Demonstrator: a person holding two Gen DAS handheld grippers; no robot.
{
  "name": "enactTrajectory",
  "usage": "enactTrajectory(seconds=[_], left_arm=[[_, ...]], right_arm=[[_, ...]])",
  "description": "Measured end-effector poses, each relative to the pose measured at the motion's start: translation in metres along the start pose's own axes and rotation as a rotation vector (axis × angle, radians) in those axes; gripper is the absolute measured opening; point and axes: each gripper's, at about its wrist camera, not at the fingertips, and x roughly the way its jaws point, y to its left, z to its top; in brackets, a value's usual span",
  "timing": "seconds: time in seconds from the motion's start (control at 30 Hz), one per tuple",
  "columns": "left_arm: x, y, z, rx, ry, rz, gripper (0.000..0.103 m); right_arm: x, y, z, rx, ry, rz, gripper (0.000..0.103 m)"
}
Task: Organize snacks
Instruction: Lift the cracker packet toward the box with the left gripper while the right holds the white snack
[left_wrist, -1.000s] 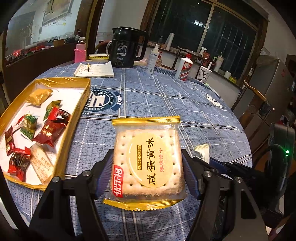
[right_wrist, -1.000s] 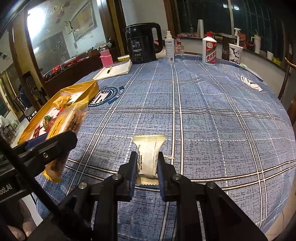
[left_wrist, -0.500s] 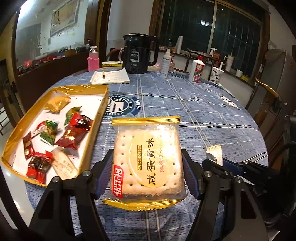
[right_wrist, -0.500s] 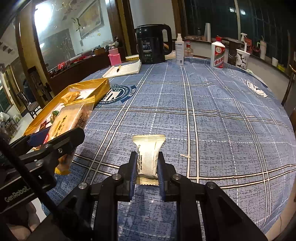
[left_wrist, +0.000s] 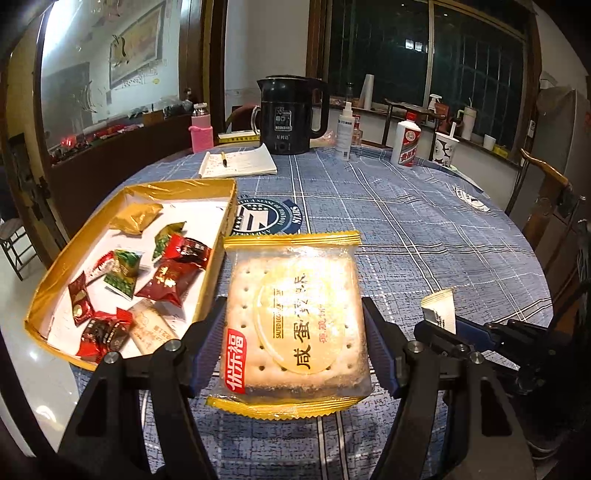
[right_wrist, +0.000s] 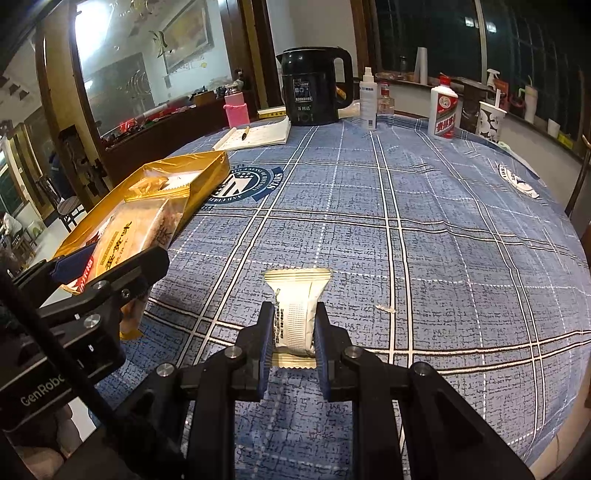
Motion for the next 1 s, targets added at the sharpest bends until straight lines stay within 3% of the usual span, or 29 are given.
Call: enactTrajectory(seconds=[1.0], left_arm=[[-0.009,0.002,0.001,0.021,-0.034,0.043,0.07]], right_arm=[[-0.006,0.016,0.001,-0.023,-0.009,-0.001,0.019]])
